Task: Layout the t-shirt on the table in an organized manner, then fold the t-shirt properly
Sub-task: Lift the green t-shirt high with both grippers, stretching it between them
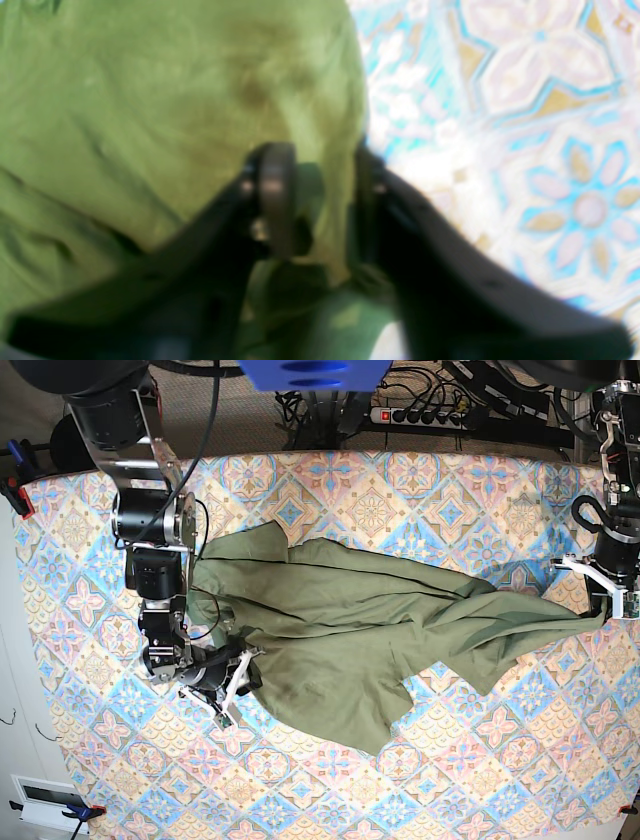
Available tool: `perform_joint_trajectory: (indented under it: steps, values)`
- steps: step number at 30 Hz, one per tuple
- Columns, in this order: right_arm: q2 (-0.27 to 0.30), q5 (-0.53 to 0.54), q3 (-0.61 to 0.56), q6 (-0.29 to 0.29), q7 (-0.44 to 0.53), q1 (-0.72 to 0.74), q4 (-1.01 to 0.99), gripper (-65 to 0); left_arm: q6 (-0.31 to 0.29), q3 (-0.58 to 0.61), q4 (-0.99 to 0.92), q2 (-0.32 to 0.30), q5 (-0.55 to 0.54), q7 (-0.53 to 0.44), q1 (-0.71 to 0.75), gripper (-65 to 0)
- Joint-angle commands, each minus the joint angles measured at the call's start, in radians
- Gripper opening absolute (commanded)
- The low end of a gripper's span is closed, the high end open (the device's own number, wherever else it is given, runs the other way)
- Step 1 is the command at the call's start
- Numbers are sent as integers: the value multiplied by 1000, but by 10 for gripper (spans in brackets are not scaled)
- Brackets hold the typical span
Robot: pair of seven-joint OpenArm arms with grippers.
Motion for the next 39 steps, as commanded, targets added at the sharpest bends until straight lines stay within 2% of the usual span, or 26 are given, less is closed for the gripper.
perform_joint_trajectory:
  steps: [1, 2, 3, 8, 11, 15, 20, 24, 29, 36, 39]
  values:
    - [4, 11, 5, 3, 20, 37, 18, -591, 3, -11, 14, -21, 3, -29, -10, -650]
    - [4, 11, 5, 3, 15, 37, 18, -636, 3, -11, 14, -21, 3, -29, -11, -650]
    - [4, 11, 2, 3, -6, 37, 19, -650, 3, -11, 14, -21, 3, -29, -13, -650]
    - [6, 13, 8, 3, -83, 15, 102, -640, 3, -14, 14, -21, 3, -31, -14, -650]
    - [18, 13, 13, 3, -164, -29, 252, -640, 3, -14, 14, -21, 3, -31, -17, -650]
    - [18, 13, 119, 3, -309, -78, 509, -640, 3, -16, 14, -21, 3, -31, -66, -650]
    - [18, 13, 194, 3, -479, -80, 762, -640, 3, -16, 14, -29, 4, -25, -143, -650]
    - [19, 13, 234, 3, -586, -80, 941, -640, 3, -14, 14, -62, 4, -23, -183, -650]
    - [87, 14, 243, 3, -680, -78, 1098, -640, 3, -13, 14, -91, 4, -23, -246, -650]
    - [184, 16, 245, 3, -692, -19, 1182, -640, 3, -4, 11, -124, 0, -23, -366, -650]
    - [230, 16, 245, 3, -692, 44, 1170, -640, 3, 96, 7, -165, 0, -28, -473, -650]
